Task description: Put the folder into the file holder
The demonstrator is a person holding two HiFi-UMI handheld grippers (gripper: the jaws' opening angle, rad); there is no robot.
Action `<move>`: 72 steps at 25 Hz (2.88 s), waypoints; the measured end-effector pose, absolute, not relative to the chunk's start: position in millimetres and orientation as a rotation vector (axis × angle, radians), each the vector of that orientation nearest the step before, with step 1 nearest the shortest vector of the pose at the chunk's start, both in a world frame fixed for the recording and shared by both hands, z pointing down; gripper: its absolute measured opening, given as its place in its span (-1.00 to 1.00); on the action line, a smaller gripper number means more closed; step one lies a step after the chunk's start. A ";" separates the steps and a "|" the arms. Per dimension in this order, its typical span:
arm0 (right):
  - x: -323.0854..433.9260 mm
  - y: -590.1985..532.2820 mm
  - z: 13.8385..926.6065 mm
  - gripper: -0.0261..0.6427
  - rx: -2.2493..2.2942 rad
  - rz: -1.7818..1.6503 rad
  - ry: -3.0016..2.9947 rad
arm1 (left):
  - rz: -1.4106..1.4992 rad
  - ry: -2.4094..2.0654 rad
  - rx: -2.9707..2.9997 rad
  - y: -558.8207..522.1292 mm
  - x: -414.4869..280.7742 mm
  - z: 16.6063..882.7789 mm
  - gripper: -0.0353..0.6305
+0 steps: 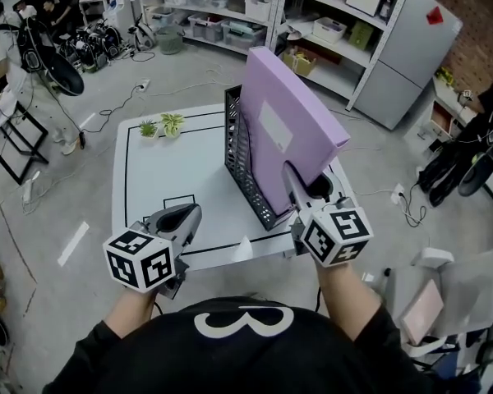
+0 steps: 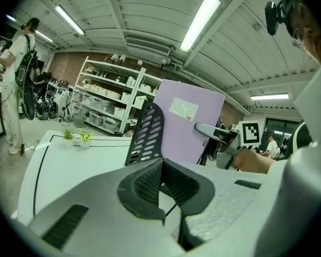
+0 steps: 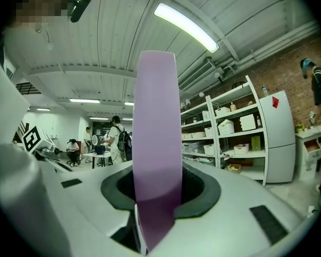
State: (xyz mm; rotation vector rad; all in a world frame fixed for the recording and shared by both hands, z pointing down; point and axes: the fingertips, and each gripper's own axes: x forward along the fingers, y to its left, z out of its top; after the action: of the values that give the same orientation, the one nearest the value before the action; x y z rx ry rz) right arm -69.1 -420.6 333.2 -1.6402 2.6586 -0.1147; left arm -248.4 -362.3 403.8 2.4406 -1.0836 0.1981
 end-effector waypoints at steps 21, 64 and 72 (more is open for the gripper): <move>-82.9 -422.7 408.0 -0.47 -1.663 -0.144 2.727 | 0.262 -1.082 2.415 -358.2 -271.2 432.5 -0.88; -47.7 -167.9 369.3 -0.91 -1.000 -0.538 2.940 | 0.099 -1.039 2.497 -160.8 -129.8 368.2 -0.88; -36.8 -156.3 382.8 -0.91 -1.082 -0.534 2.898 | 0.090 -0.987 2.524 -147.0 -118.9 372.2 -0.88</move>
State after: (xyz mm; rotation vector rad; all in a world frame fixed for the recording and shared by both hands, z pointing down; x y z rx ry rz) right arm -36.8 -156.3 382.8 -1.0816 2.8976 -0.5342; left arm -118.9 -147.0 372.2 2.5241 -0.9869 0.0901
